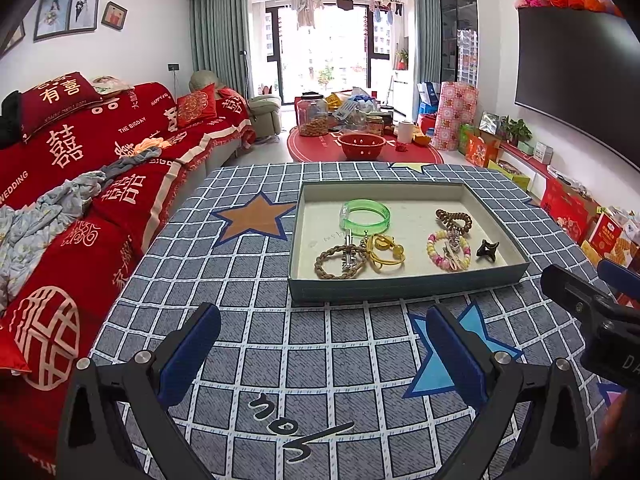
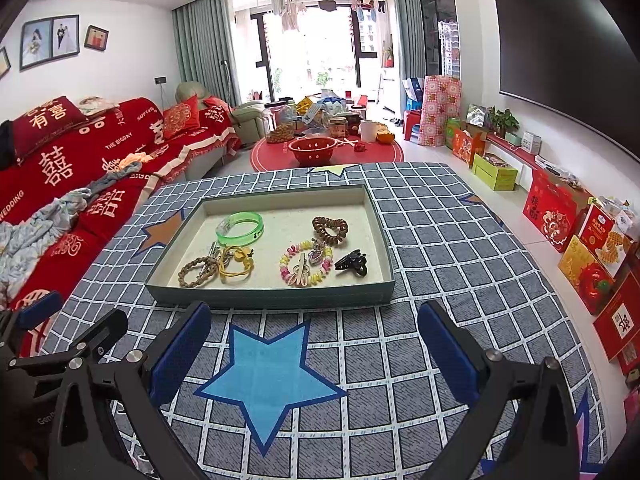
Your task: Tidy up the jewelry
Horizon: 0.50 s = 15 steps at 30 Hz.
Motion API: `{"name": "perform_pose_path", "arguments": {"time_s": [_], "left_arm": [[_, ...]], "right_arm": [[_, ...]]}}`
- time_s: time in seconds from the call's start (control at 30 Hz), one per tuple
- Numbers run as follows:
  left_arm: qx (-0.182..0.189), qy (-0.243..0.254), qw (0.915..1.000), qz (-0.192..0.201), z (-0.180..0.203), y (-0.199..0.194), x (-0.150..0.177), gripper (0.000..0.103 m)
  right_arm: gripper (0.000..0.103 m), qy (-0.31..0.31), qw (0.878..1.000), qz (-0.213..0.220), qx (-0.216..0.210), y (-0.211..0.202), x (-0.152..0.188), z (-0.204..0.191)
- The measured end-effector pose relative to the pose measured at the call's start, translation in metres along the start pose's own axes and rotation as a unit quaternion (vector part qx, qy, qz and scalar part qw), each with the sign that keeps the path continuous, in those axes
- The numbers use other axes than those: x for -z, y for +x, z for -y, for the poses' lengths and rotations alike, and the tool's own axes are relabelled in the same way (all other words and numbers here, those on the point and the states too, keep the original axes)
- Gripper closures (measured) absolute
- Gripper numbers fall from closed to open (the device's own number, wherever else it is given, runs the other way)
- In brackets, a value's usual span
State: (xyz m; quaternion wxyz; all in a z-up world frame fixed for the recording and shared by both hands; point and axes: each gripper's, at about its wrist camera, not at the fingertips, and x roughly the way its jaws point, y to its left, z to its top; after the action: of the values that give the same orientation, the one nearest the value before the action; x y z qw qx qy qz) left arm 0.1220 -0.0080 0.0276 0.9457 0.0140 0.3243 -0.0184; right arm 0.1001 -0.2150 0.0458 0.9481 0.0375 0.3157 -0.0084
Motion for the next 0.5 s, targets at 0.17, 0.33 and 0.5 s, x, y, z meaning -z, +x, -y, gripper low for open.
{"name": "perform_pose_path", "arguments": {"time_s": [0.17, 0.33, 0.5], "left_arm": [[0.0, 0.0, 1.0, 0.0, -0.0001, -0.0002, 0.0001, 0.0], [-0.001, 0.0, 1.0, 0.0, -0.0004, -0.0008, -0.0004, 0.0], [-0.001, 0.0, 1.0, 0.0, 0.0001, -0.0018, 0.0006, 0.0]], "right_arm": [[0.0, 0.0, 1.0, 0.0, 0.0, -0.0001, 0.0001, 0.0002], [0.0, 0.0, 1.0, 0.0, -0.001, -0.0001, 0.0006, 0.0004], [0.0, 0.0, 1.0, 0.0, -0.001, 0.001, 0.0001, -0.0012]]}}
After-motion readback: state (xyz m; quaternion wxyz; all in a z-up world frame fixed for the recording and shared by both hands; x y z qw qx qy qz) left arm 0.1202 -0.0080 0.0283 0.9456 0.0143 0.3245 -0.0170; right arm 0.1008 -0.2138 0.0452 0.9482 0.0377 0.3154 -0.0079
